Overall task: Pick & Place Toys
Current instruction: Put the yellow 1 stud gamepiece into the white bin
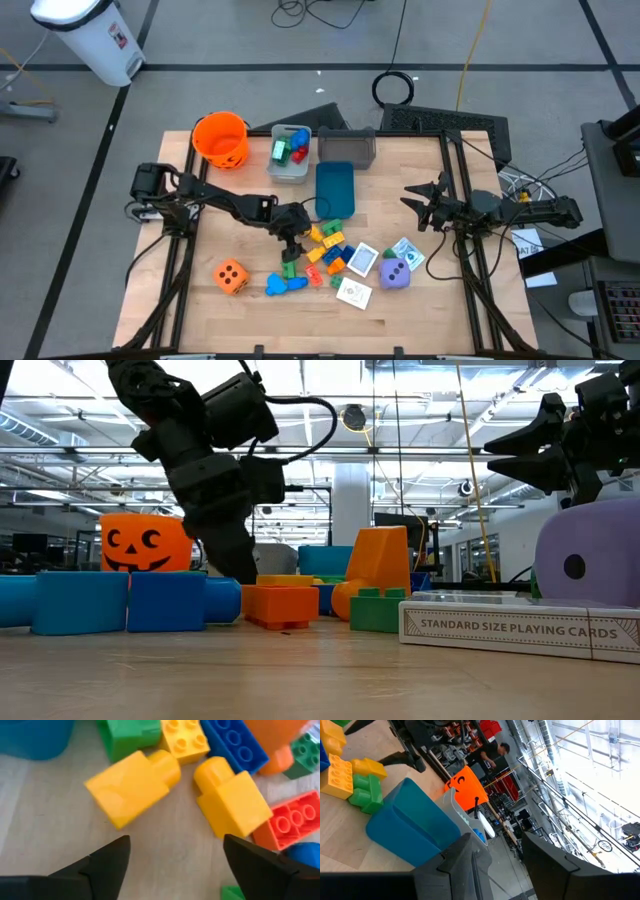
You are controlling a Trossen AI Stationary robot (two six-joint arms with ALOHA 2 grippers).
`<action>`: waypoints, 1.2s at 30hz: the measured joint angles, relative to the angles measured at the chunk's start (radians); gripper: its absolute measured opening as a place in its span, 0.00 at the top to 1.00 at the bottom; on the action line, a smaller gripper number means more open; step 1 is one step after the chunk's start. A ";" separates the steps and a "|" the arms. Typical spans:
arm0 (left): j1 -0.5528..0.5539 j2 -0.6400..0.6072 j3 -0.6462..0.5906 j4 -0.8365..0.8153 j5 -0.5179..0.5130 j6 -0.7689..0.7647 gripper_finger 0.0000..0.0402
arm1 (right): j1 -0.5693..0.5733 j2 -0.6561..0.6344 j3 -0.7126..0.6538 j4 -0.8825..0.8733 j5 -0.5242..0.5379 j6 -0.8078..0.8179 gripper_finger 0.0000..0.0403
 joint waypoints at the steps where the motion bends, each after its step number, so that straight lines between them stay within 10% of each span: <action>1: -0.002 0.000 0.000 0.001 0.000 0.003 0.23 | 0.000 0.000 0.000 0.000 0.000 0.000 0.58; 11: 0.005 0.000 0.000 0.002 -0.125 0.111 0.40 | 0.000 0.000 0.000 0.000 0.000 0.000 0.58; 36: -0.014 -0.047 0.001 0.206 -0.259 0.001 0.30 | 0.000 0.000 0.000 -0.004 0.000 0.000 0.58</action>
